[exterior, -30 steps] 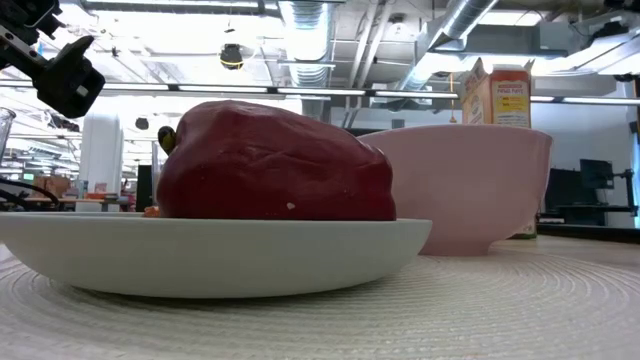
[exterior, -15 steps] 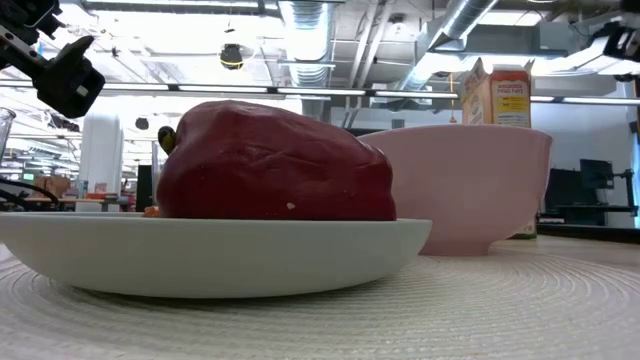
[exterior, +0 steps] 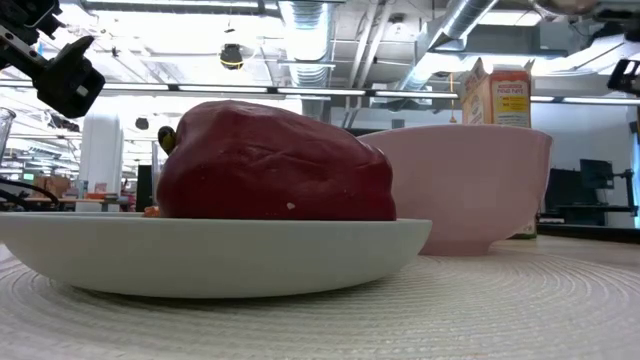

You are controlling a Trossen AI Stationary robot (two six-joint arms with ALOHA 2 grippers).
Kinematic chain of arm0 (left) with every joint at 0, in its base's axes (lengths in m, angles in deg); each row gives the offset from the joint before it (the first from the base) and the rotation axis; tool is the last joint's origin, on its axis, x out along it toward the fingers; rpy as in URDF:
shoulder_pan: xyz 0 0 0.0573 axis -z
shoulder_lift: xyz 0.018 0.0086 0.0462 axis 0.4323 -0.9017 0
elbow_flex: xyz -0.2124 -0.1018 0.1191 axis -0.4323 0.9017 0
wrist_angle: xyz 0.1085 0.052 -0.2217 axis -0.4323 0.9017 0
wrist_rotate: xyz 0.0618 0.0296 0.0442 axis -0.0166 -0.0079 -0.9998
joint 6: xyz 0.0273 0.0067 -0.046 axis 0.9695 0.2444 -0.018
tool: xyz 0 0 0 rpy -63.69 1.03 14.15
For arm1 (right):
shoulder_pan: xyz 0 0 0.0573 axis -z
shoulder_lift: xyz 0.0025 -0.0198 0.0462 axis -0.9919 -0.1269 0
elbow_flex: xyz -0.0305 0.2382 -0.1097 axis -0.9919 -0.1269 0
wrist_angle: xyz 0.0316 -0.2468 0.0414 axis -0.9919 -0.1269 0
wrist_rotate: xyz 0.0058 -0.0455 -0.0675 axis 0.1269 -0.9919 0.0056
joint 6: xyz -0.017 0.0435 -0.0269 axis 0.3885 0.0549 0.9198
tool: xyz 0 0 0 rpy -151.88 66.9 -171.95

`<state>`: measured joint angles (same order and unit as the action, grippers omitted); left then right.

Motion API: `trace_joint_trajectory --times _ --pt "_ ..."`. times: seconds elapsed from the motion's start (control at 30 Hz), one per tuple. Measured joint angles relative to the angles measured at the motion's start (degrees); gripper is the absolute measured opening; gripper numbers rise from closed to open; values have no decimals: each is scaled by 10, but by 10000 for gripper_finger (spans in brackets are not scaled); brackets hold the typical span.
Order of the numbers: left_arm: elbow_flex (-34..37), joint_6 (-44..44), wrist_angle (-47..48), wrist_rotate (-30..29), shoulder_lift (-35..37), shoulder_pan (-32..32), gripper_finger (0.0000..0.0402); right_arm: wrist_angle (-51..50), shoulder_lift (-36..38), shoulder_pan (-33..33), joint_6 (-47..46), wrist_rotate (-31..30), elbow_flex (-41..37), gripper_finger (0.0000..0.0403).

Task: Arrange a breakfast setting
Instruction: Put the blue spoon on the white table mat

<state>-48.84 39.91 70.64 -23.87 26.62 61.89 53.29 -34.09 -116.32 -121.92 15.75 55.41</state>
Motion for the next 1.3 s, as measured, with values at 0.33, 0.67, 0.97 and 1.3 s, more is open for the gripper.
trace_joint_trajectory --times 0.33,0.67,0.97,1.3 --pt "0 0 0 0 0 0 340 94 -2 0 -27 16 -83 57" --pt "0 0 0 0 0 0 340 120 -2 0 -61 32 -132 57" --pt "0 0 0 0 0 0 340 169 -2 0 -102 30 -176 57" --pt "0 0 0 0 0 0 340 188 -30 0 -153 7 -197 57"
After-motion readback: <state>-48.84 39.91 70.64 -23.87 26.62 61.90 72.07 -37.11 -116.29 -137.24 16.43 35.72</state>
